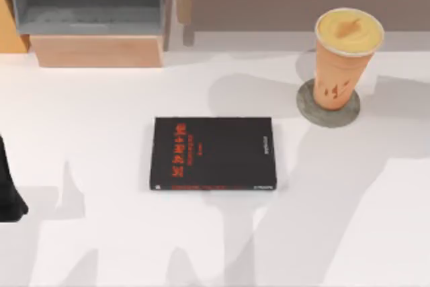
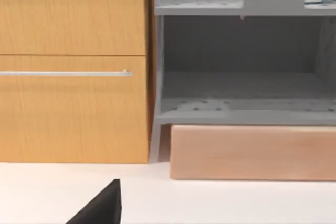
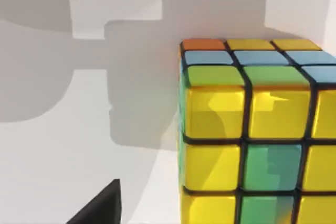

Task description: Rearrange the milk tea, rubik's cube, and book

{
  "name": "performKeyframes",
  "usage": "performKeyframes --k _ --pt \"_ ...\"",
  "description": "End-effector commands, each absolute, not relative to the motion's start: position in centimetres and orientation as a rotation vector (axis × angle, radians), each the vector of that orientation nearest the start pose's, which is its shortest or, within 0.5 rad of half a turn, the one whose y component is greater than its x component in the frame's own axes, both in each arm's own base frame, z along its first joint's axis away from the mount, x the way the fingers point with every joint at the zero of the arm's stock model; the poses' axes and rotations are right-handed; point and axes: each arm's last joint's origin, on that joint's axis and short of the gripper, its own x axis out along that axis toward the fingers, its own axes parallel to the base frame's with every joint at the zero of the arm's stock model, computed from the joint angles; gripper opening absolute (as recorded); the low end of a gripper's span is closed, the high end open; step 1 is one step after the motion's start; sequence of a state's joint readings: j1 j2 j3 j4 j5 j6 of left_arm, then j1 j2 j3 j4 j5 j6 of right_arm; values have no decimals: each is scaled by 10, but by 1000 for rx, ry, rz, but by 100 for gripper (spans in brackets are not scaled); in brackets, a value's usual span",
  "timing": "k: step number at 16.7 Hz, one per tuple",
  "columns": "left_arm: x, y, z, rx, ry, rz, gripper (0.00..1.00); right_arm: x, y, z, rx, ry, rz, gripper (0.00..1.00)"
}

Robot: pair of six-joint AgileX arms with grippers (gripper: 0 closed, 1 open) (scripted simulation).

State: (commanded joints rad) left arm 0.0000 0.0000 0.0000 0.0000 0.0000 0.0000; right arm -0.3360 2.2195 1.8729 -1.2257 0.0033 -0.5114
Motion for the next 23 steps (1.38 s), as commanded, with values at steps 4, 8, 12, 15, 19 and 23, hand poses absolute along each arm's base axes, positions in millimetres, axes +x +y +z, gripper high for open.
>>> performKeyframes --k 4,8,12,15,19,23 --pt "106 -1 160 0 0 0 100 413 -140 149 -146 1563 144 100" --pt "106 -1 160 0 0 0 100 412 -140 145 -145 1566 145 100" --pt "106 -1 160 0 0 0 100 412 -140 145 -145 1566 145 77" --pt "106 -1 160 0 0 0 100 412 -140 145 -145 1566 145 55" --pt "106 -1 160 0 0 0 100 412 -140 145 -145 1566 145 25" --pt "106 -1 160 0 0 0 100 412 -140 145 -145 1566 145 0"
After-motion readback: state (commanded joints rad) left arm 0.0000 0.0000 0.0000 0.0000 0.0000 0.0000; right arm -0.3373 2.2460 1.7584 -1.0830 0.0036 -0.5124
